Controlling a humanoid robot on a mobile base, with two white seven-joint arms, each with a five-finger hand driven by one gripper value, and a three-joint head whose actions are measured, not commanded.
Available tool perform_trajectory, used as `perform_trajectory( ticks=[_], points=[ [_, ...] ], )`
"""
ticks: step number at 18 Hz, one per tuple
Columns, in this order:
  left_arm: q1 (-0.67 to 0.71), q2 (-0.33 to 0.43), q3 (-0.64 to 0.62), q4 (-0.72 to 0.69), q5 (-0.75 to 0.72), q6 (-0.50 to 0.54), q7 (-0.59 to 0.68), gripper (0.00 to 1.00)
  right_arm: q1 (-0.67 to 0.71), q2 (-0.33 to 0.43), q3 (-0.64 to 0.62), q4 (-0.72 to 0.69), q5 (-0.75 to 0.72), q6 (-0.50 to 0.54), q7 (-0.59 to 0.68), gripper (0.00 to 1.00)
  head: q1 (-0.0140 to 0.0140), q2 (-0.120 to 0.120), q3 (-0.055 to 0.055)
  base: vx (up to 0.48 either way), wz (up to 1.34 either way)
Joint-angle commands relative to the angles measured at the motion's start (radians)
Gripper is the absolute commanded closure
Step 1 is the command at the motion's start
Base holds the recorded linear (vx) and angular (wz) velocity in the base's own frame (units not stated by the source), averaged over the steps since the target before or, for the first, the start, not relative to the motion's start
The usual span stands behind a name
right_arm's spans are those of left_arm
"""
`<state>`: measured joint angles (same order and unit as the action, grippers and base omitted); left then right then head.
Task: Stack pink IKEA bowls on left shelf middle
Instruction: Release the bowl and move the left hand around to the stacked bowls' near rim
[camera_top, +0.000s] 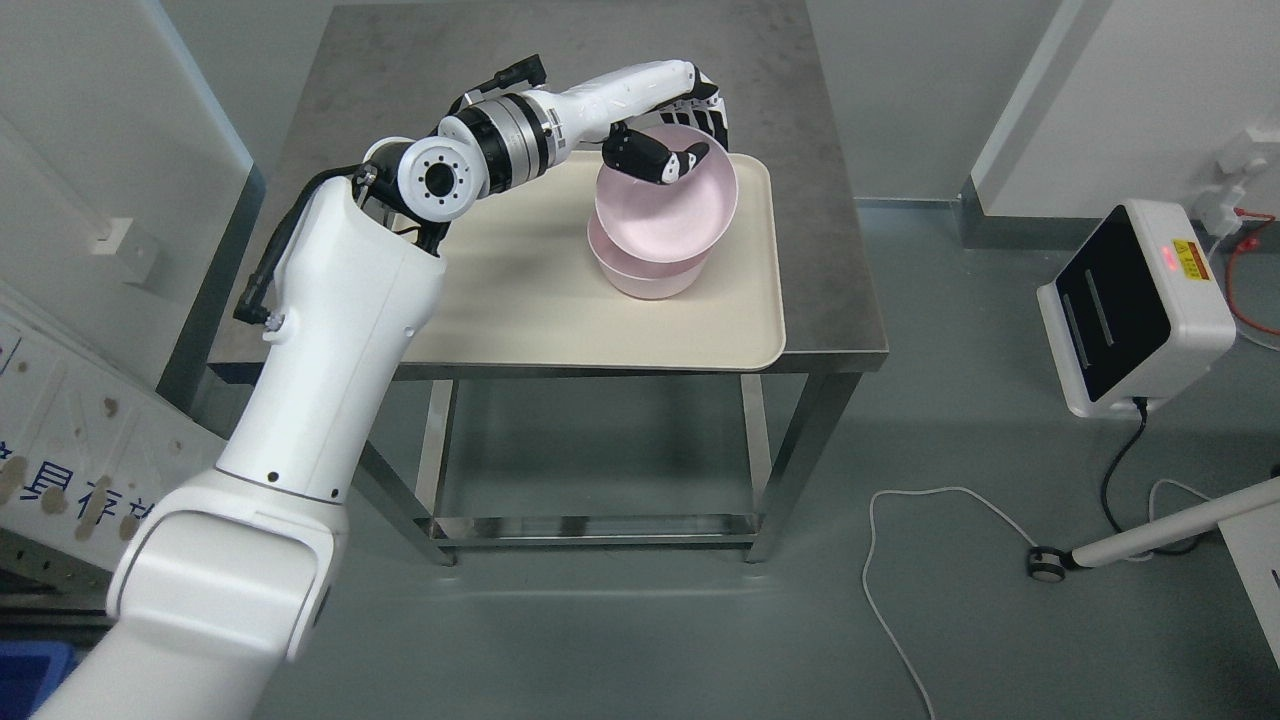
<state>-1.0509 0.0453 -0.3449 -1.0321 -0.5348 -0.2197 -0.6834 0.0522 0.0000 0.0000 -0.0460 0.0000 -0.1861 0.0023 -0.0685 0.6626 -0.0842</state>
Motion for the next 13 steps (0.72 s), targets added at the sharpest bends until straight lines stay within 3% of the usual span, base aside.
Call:
perform_trajectory(
  ticks=[1,2,5,7,9,11,13],
  points=[
    [0.034,0.010,0.012,0.006,0.006,-0.007,-0.002,0.48,0.000,-0.017,-0.011,0.000,0.008,0.001,0.001,0.00,0.0000,0.000,0.000,0.000,0.00],
    [0.040,-0.028,0.035,0.003,0.010,-0.006,-0.002,0.43,0.000,-0.017,-0.011,0.000,0.008,0.001,0.001,0.00,0.0000,0.000,0.000,0.000,0.00],
    [0.049,-0.028,0.210,0.001,0.070,-0.010,0.045,0.34,0.000,-0.017,-0.011,0.000,0.008,0.001,0.001,0.00,0.0000,0.000,0.000,0.000,0.00],
    [0.058,-0.028,0.243,-0.028,0.300,-0.010,0.253,0.17,0.000,-0.017,-0.011,0.000,0.008,0.001,0.001,0.00,0.0000,0.000,0.000,0.000,0.00],
    [0.107,-0.028,0.297,-0.083,0.520,-0.012,0.346,0.15,0.000,-0.017,-0.011,0.000,0.008,0.001,0.001,0.00,0.0000,0.000,0.000,0.000,0.00],
    [0.225,-0.028,0.305,-0.194,0.596,-0.013,0.270,0.14,0.000,-0.017,-0.011,0.000,0.008,0.001,0.001,0.00,0.0000,0.000,0.000,0.000,0.00],
    [0.361,-0.028,0.297,-0.303,0.596,-0.044,0.082,0.14,0.000,-0.017,-0.011,0.000,0.008,0.001,0.002,0.00,0.0000,0.000,0.000,0.000,0.00]
  ],
)
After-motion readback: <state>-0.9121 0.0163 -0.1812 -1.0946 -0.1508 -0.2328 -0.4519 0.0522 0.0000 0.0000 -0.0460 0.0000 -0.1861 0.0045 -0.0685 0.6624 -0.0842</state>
